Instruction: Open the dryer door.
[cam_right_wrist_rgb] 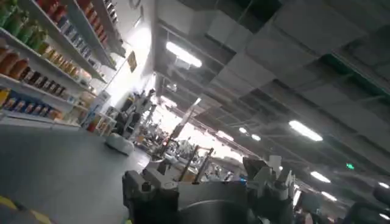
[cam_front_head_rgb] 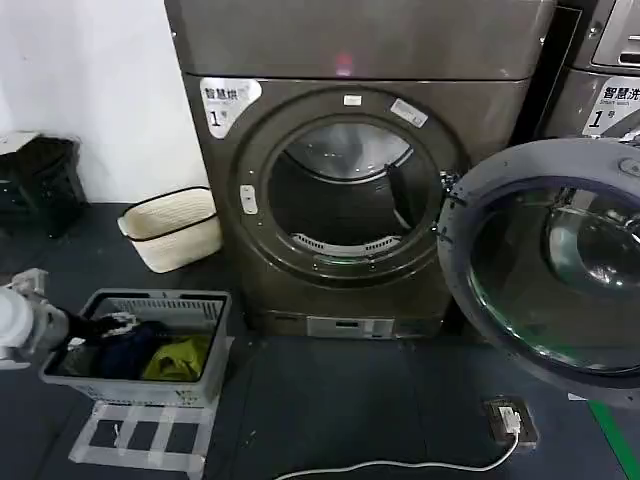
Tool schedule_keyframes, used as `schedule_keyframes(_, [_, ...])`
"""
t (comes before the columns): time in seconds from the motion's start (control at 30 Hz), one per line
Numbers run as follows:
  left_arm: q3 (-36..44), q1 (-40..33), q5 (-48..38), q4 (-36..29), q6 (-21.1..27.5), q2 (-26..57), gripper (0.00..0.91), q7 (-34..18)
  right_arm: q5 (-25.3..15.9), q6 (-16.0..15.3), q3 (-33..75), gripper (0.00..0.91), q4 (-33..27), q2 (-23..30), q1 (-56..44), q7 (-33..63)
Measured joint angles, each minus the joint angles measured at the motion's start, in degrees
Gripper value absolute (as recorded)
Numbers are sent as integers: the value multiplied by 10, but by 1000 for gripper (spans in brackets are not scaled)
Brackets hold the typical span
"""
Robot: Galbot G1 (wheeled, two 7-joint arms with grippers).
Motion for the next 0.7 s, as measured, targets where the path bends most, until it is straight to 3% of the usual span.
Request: schedule_keyframes(0.7, [9,-16,28,23,0,-6,907,20,2,5,-1,907,0,0,-1,-2])
